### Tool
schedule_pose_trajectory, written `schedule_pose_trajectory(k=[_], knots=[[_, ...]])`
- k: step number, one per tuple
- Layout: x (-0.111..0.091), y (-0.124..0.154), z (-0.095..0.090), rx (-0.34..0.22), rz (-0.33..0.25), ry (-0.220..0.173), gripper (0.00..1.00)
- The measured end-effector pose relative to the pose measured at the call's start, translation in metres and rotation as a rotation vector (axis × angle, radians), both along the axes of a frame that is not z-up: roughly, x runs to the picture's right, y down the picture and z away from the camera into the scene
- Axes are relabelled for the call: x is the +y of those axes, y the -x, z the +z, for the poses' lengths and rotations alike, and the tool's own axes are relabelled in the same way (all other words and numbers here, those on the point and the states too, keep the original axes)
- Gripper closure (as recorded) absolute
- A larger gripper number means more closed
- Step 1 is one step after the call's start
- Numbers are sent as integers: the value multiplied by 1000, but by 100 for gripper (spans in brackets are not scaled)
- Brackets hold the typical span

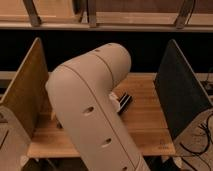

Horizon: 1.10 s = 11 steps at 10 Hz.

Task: Place the pepper in the ceramic cup

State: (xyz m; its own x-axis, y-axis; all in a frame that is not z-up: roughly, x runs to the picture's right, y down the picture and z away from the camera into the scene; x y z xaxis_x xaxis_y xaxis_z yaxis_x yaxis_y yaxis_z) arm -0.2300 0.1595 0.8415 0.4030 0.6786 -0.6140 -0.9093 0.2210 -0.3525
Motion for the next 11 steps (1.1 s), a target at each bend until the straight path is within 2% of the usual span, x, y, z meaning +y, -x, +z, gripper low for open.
schedule_pose_trajectory(k=[4,7,9,11], knots=[[15,17,21,-2,-15,56,22],[20,22,31,-13,-19,81,50],[14,20,35,-16,-6,69,70],[1,16,32,-15,4,40,92]])
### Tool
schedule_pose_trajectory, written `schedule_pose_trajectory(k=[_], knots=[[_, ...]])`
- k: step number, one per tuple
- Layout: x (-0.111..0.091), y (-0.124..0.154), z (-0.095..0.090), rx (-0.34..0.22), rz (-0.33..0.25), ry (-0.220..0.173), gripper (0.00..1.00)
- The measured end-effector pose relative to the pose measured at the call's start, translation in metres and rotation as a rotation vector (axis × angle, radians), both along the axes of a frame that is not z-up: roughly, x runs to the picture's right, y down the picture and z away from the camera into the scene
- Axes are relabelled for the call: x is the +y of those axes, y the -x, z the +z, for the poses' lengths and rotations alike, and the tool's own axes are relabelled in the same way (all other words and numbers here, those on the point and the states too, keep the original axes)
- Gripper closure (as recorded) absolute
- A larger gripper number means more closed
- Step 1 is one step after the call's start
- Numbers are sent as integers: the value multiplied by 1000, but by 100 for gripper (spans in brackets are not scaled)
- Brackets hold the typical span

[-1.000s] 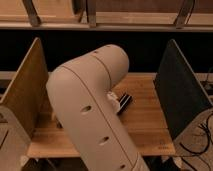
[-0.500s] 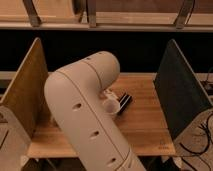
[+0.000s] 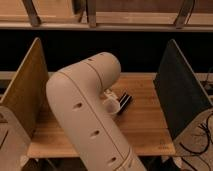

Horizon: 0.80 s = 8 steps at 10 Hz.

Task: Place the pepper in the ceramic cup

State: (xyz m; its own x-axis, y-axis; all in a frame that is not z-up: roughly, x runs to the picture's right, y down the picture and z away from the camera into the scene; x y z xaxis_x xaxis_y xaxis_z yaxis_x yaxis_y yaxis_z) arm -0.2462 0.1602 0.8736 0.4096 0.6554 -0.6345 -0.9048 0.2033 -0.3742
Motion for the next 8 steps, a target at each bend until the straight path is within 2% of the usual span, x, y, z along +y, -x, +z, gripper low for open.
schedule_pose_trajectory(k=[2,4,6,8], knots=[[-14,-22,-5,43,10,-26,100],[-22,-49,-11,112,16,-37,100],[-22,-80,-16,197,26,-30,100],[-28,-93,-20,241,44,-38,100]])
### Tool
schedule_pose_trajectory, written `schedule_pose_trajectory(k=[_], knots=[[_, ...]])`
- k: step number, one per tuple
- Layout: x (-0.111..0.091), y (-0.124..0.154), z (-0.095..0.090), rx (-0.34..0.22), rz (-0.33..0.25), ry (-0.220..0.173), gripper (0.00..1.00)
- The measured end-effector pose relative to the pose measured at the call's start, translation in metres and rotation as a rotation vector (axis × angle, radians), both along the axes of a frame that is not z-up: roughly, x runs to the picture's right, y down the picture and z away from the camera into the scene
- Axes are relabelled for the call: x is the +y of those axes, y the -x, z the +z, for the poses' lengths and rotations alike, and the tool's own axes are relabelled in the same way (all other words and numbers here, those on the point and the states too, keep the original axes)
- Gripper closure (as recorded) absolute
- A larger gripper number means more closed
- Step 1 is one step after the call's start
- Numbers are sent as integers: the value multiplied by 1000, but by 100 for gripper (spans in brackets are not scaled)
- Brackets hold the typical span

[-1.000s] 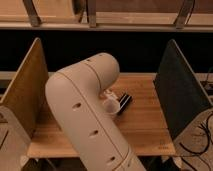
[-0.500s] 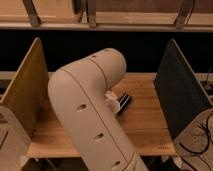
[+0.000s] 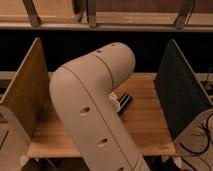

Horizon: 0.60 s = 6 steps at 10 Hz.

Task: Place the pepper in the ceramic cup

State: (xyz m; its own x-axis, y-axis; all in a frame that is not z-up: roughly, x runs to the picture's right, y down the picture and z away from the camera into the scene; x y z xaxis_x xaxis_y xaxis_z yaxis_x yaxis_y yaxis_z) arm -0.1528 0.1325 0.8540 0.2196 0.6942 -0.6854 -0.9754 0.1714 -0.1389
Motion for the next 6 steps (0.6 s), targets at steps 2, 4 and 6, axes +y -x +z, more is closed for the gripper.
schedule_pose_trajectory(k=[2,4,6], knots=[[-22,-5,-8,22,-1,-42,100],[-55,-17,-23,48,-3,-108,100],[-82,-36,-39,84,2,-162,100]])
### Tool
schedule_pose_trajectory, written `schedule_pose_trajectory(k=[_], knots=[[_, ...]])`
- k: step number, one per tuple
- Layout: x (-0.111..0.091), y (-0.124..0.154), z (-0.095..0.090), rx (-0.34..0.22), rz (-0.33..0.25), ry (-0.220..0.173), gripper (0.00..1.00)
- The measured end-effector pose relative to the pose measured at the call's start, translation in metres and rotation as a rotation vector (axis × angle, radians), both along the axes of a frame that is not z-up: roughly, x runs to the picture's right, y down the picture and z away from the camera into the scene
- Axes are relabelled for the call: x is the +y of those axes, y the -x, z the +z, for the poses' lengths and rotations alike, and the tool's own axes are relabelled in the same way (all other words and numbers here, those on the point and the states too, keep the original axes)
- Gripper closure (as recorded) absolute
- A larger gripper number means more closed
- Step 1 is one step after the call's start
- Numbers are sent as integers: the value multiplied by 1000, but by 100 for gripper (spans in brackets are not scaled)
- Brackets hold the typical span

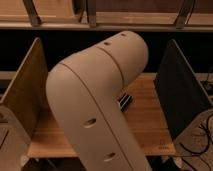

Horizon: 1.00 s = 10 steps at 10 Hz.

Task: Place the pepper in the ceramic cup

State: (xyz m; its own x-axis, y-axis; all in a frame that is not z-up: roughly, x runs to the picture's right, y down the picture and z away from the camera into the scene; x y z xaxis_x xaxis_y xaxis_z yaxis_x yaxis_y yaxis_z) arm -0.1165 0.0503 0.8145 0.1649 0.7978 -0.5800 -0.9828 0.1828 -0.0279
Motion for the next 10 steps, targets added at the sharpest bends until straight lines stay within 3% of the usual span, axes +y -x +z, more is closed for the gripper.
schedule_pose_trajectory(k=[2,4,7,10], knots=[[-24,-31,-23,59,28,-45,100],[-31,-45,-31,83,46,-60,100],[-29,-40,-28,82,38,-56,100],[-39,-43,-1,119,30,-71,100]])
